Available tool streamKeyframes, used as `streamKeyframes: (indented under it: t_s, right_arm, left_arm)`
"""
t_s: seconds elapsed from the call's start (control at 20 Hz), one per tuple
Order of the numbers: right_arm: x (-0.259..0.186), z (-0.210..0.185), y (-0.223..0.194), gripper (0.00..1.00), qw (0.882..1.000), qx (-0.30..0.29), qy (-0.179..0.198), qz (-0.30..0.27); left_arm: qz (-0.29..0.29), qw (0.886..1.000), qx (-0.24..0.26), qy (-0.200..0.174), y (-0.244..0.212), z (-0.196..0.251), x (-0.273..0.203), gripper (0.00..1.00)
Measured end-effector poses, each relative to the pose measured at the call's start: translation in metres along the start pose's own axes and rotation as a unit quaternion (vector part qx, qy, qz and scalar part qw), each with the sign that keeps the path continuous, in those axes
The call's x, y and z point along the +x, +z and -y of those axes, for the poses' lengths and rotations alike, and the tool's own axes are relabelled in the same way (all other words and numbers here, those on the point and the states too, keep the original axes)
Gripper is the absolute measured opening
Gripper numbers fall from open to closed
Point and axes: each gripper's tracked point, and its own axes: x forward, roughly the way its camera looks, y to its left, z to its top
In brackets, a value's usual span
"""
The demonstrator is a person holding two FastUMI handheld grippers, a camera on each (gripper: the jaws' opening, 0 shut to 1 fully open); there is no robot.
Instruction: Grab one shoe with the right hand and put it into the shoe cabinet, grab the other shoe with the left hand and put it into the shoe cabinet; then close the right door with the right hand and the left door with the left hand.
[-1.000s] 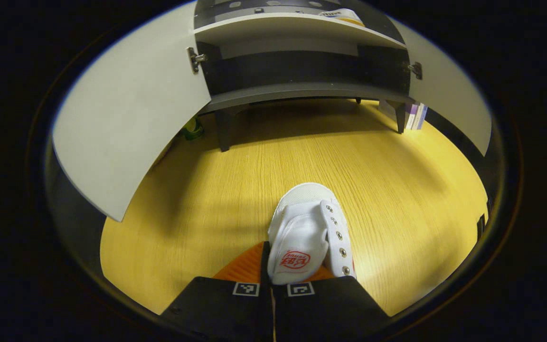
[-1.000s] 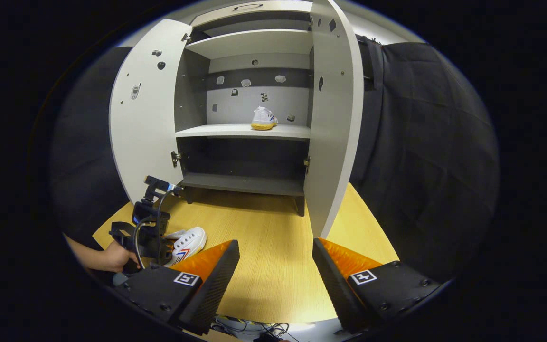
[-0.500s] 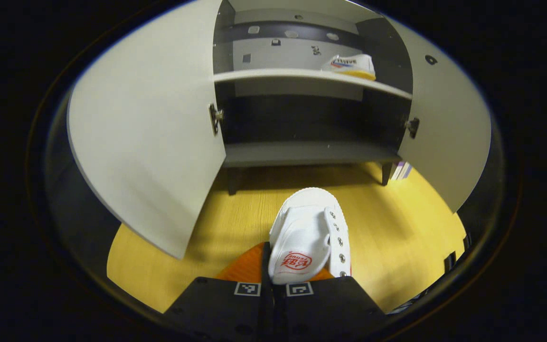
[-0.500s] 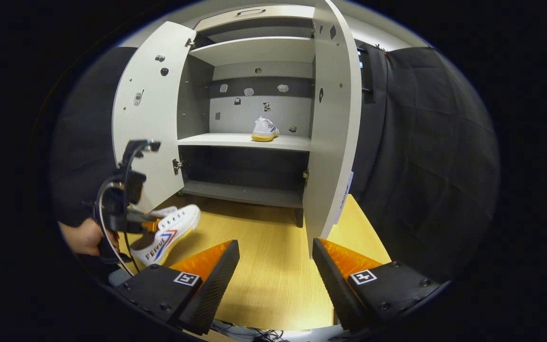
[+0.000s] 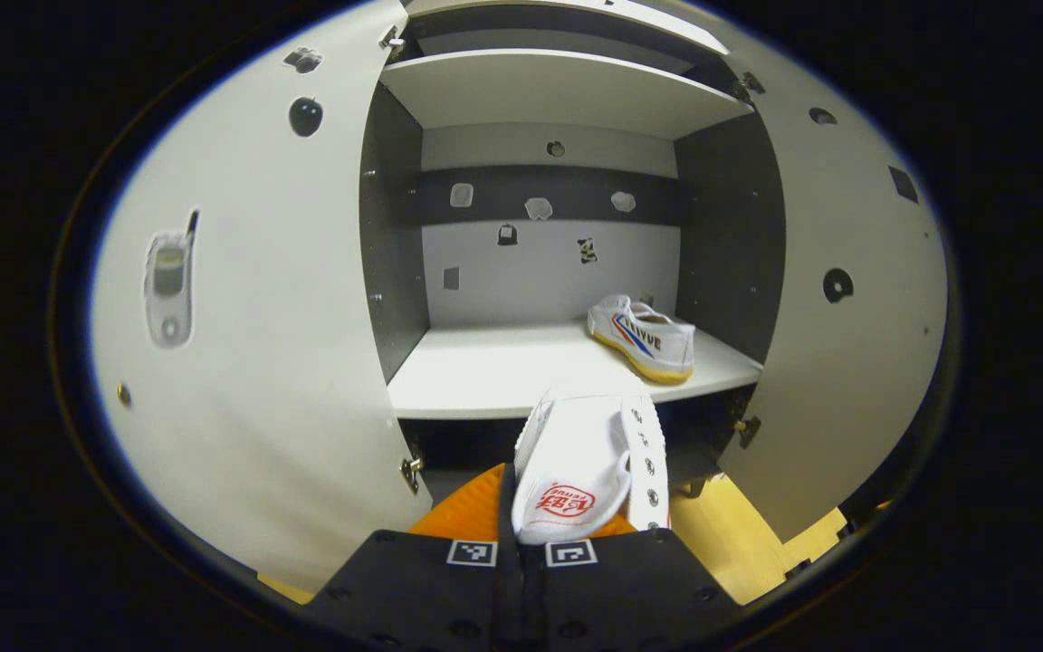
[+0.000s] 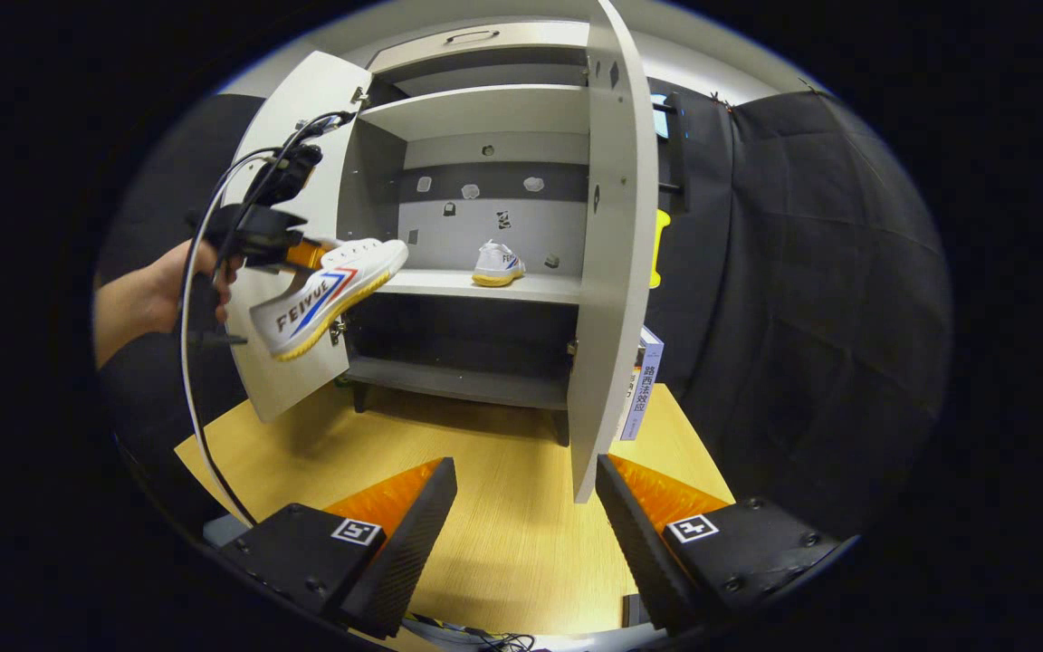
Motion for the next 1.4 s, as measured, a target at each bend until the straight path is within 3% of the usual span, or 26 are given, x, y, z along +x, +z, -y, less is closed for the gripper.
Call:
streamKeyframes:
  t_s: [0.25, 0.5, 0.9, 1.1, 1.4]
  right_arm:
    - [-0.006, 0.021, 0.004, 0.99, 1.0, 0.016, -0.014, -0.003]
    - [-0.012, 0.048, 0.002, 0.98, 0.999, 0.02, -0.048, 0.006]
    - [-0.01, 0.083, -0.005, 0.98, 0.995, 0.036, -0.094, -0.002]
    - [-0.009, 0.091, -0.008, 0.98, 0.994, 0.032, -0.103, -0.004]
    - [-0.003, 0.099, -0.005, 0.98, 0.992, 0.038, -0.116, 0.002]
  left_arm:
    - [0.002, 0.999, 0.014, 0.037, 0.076, -0.028, 0.076, 0.05]
    - [-0.034, 0.998, 0.01, 0.043, 0.106, -0.034, 0.159, 0.05]
    - [-0.122, 0.99, -0.003, 0.066, 0.109, -0.036, 0.261, 0.05]
    - [-0.134, 0.987, 0.038, 0.077, 0.106, -0.031, 0.278, 0.05]
    - [-0.171, 0.982, 0.02, 0.082, 0.078, -0.035, 0.292, 0.05]
